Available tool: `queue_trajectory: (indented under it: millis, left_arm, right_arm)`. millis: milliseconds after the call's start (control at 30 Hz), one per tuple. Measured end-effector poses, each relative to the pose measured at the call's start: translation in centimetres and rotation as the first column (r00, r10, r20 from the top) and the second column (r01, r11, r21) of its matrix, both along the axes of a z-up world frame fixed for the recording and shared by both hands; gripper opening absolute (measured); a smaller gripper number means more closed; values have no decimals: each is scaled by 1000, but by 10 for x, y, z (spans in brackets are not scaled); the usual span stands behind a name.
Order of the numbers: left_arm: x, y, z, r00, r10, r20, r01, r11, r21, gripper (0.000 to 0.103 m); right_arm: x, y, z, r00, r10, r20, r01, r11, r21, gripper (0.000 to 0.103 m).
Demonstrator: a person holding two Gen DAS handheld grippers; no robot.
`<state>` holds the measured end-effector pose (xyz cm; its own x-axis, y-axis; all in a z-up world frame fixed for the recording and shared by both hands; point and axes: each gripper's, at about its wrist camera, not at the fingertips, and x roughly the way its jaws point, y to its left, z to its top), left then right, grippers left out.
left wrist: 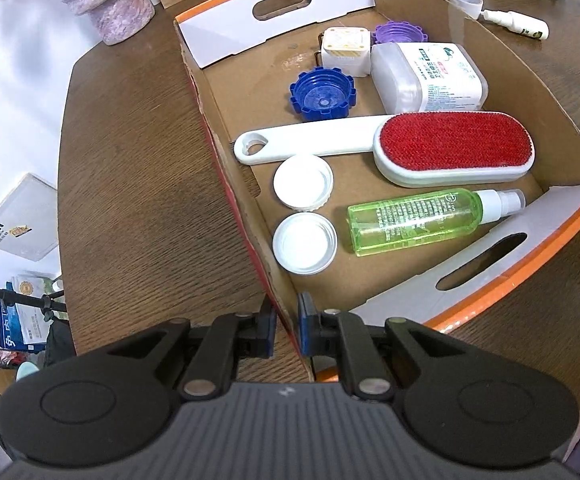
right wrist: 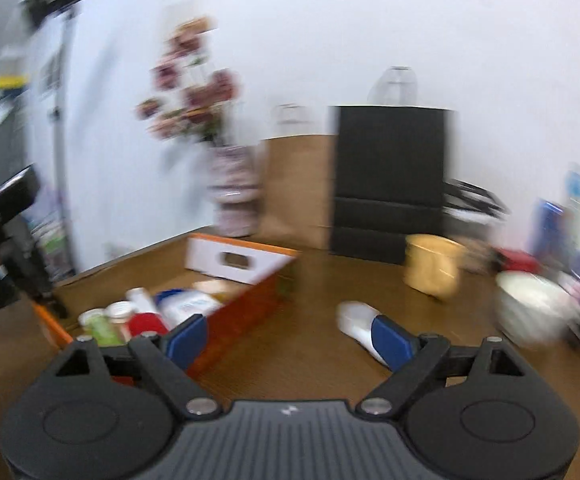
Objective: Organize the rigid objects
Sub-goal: 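Withdraw the right tool toward the clear tape roll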
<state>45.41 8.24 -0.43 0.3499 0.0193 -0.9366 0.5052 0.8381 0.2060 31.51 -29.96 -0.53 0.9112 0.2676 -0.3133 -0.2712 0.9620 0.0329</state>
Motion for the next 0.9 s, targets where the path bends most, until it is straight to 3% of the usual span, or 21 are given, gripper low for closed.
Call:
queue_trajectory:
  millis: [100,533,733,900]
  left_arm:
    - [1,-1,0,1000,0,-2,0,1000,2,11]
    - [0,1,0,1000,1,-1,-1,1000,-4,11]
    - [0,1,0,1000,-1,-3,1,1000,-2,11]
    - [0,1,0,1000,-1,-2,1,1000,-4,11]
  right_arm:
    - [-13,-6,-13,999,-46,-4,46,999,-19,89]
    - [-9,-10,-21,998,-69,-9,69,998,-12,89]
    - [38,-5,-15,997,-63,-32,62,997,-57,90]
    - [114,4,-15,994,-27,-106,24,999,-35,90]
